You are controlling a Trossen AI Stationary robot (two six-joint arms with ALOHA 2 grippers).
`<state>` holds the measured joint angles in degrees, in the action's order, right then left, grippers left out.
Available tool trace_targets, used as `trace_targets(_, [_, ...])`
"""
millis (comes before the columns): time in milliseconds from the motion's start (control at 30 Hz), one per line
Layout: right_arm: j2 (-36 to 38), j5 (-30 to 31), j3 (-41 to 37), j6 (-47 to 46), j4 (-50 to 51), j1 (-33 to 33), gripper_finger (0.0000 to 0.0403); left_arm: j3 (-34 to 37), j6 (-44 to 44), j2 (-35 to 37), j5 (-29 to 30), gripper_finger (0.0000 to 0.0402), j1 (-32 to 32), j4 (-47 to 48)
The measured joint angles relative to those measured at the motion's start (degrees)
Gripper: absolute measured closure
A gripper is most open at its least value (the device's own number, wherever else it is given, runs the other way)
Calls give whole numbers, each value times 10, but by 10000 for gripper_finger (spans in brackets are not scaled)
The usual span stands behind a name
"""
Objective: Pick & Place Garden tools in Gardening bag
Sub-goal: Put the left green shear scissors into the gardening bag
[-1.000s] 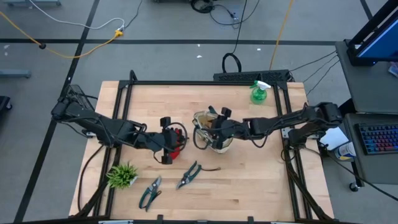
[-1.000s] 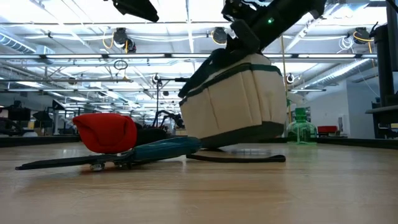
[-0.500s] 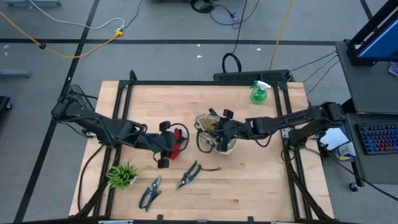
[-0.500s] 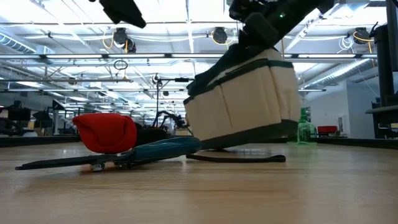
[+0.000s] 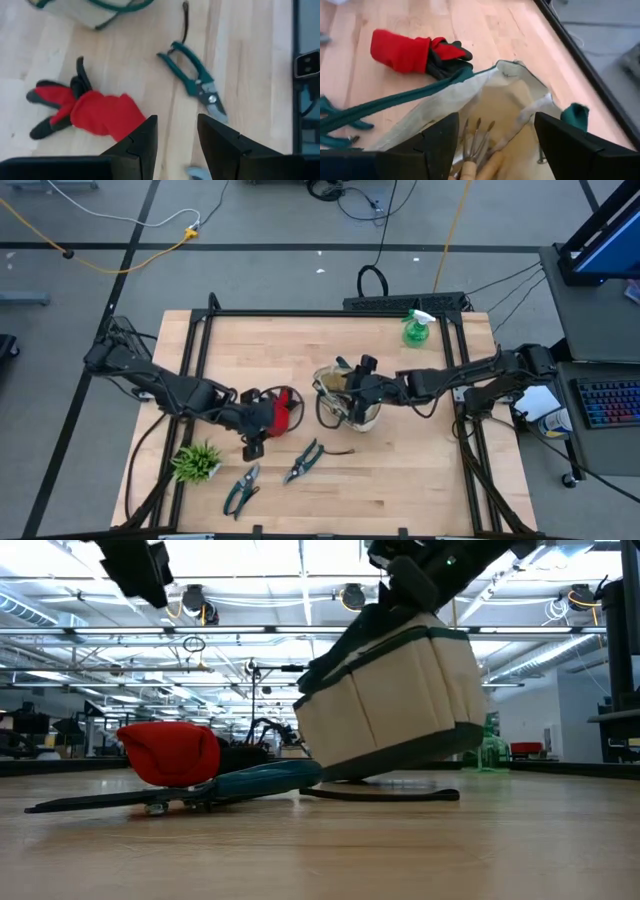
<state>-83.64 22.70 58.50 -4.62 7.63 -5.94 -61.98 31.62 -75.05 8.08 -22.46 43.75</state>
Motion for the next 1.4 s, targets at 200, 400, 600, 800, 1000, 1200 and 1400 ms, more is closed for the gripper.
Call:
trace_targets(200, [0, -3, 0, -34, -14, 0, 157, 0, -54, 0, 106, 256, -23, -53])
trace_targets(400, [-7, -4, 0, -16, -22, 3, 162, -1, -260, -20, 144, 256, -1, -159])
trace_targets(600, [-9, -3, 0, -16, -23, 7, 163, -1, -422, -82, 114, 256, 56, -273])
trace_targets(800, [-9, -3, -26, -9, -33, 7, 163, -1, -502, -141, 115, 256, 130, -330])
trace_targets(1000, [-9, -1, -60, -7, -33, 7, 163, 0, -543, -168, 56, 256, 186, -345])
trace_targets(1200, [-9, -2, -76, 2, -73, 7, 163, 0, -579, -179, 7, 257, 214, -383])
trace_targets(1400, [-9, -2, -82, 41, -113, 8, 163, 0, -659, -180, -56, 257, 223, -390])
